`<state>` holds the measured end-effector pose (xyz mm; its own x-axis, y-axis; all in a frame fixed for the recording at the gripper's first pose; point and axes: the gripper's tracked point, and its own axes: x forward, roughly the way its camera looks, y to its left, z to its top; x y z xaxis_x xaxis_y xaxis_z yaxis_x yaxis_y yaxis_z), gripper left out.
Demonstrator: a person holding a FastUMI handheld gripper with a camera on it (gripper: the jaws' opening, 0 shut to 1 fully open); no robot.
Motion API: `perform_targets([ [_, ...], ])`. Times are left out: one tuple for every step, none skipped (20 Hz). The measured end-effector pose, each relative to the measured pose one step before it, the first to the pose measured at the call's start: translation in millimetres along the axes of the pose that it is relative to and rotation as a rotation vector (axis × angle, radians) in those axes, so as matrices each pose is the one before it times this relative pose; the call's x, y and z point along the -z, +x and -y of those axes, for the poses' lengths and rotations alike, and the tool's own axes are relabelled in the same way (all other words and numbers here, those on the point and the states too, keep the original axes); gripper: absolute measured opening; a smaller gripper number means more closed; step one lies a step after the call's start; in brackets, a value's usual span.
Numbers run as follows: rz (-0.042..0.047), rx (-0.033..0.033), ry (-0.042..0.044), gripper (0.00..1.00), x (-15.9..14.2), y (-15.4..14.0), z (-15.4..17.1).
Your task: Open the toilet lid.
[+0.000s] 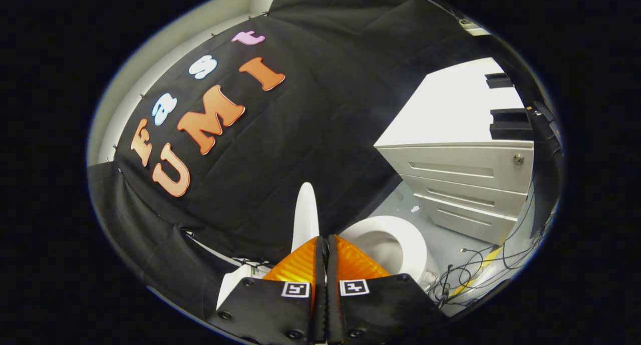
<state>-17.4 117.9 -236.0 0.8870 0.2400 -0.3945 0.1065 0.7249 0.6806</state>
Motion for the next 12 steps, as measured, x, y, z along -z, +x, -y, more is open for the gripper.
perform_targets([
  [-0.00234,-0.00147,-0.01111,0.08,-0.27,-0.48,-4.78],
  [-0.00094,-0.00251,-0.01236,0.08,-1.11,-1.83,-6.22],
  [-0.00003,-0.00433,-0.01315,0.08,-0.18,-1.01,-7.40],
  [-0.00069,-0.00413,-0.01681,0.08,-0.17,-0.60,-6.59],
  [-0.00177,-0.00389,-0.01931,0.08,-0.37,-0.74,-6.74],
  [-0.00282,-0.00524,-0.02097,0.08,-0.34,-2.15,-7.29],
  [-0.00405,-0.00403,-0.02090,0.08,0.04,-0.93,-6.31],
  [-0.00251,-0.00542,-0.02391,0.08,-0.70,1.13,-7.41],
  [-0.00239,-0.00230,-0.02170,0.08,-0.54,-1.08,-5.78],
  [0.00007,-0.00159,-0.01481,0.08,-0.66,-1.66,-5.26],
  [-0.00036,-0.00045,-0.01099,0.08,-0.28,-0.95,-4.19],
  [-0.00298,-0.00408,-0.01069,0.08,0.23,-1.70,-5.32],
])
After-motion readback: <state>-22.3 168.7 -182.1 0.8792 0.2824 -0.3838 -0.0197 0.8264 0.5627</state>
